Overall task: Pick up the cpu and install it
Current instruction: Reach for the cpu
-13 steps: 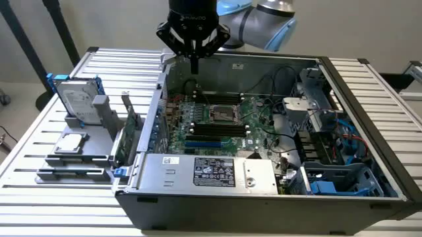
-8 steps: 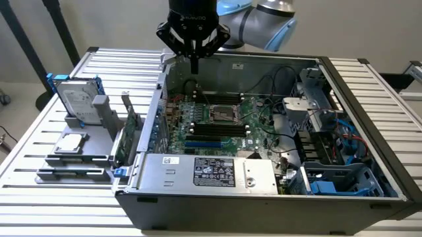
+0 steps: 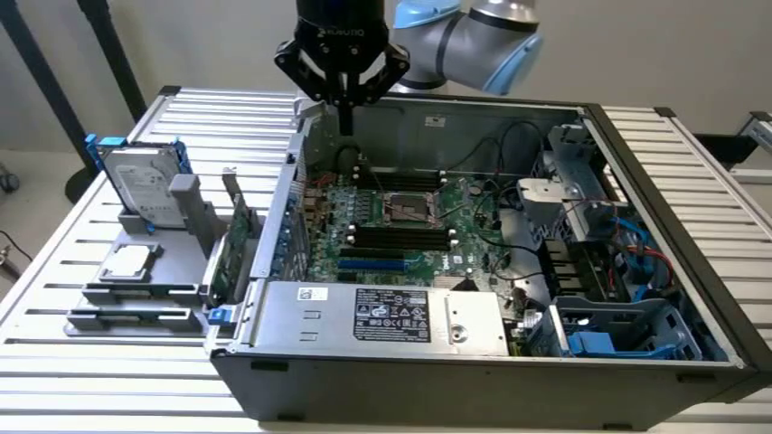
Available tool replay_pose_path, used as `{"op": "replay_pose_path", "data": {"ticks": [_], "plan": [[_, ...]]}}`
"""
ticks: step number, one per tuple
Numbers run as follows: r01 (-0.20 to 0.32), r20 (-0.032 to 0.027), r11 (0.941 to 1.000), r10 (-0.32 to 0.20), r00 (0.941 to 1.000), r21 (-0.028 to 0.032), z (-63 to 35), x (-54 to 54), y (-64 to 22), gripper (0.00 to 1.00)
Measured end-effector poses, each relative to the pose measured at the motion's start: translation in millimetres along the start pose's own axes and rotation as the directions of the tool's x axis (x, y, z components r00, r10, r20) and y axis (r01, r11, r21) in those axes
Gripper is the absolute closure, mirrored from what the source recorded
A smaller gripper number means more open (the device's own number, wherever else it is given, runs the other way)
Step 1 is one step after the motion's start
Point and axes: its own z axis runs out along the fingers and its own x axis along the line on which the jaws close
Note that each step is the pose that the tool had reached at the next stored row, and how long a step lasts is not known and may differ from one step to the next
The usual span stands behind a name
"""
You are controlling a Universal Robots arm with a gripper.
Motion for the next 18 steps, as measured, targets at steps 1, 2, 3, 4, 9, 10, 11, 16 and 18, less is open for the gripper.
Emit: {"op": "replay_pose_path", "data": {"ticks": [1, 2, 3, 4, 9, 10, 11, 16, 18], "plan": [[0.0, 0.0, 1.0, 0.0, 1.0, -0.0001, -0.1, 4.5, -0.1, 0.89], [0.0, 0.0001, 1.0, 0.0, 1.0, -0.0002, -0.1, 9.0, -0.3, 0.89], [0.0, 0.0, 1.0, 0.0, 1.0, -0.0001, -0.2, 13.5, -0.5, 0.89], [0.0, 0.0, 1.0, 0.0, 1.0, -0.0001, -0.3, 18.4, -0.7, 0.89], [0.0, 0.0, 1.0, 0.0, 1.0, -0.0001, -0.6, 40.9, -1.5, 0.89], [0.0, 0.0, 1.0, 0.0, 1.0, -0.0001, -0.6, 45.3, -1.7, 0.89], [0.0, 0.0, 1.0, 0.0, 1.0, -0.0001, -0.5, 50.1, -1.8, 0.89], [0.0, 0.0001, 1.0, 0.0, 1.0, -0.0002, 0.2, 72.6, -2.6, 0.89], [0.0, 0.0, 1.0, 0.0, 1.0, 0.0, 0.6, 82.0, -3.0, 0.89]]}}
